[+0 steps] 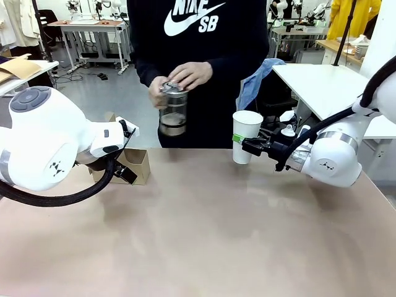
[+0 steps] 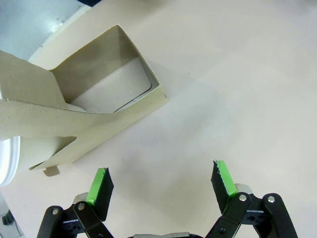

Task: Pour a drink into a cup and package it in a carrier.
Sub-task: When a person places the Paper Cup Lid on the 600 ml Paper Cup , lift the 600 ml Paper Cup.

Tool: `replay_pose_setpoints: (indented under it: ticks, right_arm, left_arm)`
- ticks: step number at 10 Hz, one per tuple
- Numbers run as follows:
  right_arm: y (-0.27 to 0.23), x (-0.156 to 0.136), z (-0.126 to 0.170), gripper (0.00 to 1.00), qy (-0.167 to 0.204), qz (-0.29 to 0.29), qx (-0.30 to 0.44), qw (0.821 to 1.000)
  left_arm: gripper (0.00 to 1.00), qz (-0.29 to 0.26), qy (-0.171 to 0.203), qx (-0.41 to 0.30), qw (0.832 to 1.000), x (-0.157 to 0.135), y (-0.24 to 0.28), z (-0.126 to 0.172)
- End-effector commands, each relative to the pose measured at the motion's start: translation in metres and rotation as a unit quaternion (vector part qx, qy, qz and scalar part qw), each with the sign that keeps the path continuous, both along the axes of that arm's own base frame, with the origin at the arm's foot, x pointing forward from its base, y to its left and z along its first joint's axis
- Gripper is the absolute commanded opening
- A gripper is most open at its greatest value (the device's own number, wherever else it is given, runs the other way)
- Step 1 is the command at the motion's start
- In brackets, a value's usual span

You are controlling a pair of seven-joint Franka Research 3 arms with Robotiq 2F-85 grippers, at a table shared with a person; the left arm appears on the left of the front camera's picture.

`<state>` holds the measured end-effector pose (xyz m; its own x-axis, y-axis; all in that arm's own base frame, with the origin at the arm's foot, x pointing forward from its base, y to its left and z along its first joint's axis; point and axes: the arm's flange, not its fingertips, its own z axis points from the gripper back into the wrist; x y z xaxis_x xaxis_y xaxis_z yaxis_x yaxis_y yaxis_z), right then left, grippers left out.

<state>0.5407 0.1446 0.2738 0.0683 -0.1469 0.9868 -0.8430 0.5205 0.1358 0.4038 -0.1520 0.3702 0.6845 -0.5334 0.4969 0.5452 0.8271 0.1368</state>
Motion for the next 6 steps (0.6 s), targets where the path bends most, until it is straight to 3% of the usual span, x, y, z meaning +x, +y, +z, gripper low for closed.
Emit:
replay_pose_setpoints:
  ticks: [1, 6]
  right_arm:
    - [0.0032, 0.0008, 0.0056, 0.80, -0.006, -0.009, -0.002, 1.000]
    - [0.0032, 0.0008, 0.0056, 0.80, -0.006, -0.009, -0.002, 1.000]
  left_arm:
    - [1.00, 0.000, 0.000, -0.001, 1.000, -0.0001, 0.0001, 0.0002]
    - [1.00, 0.000, 0.000, -0.001, 1.000, -0.0001, 0.0001, 0.0002]
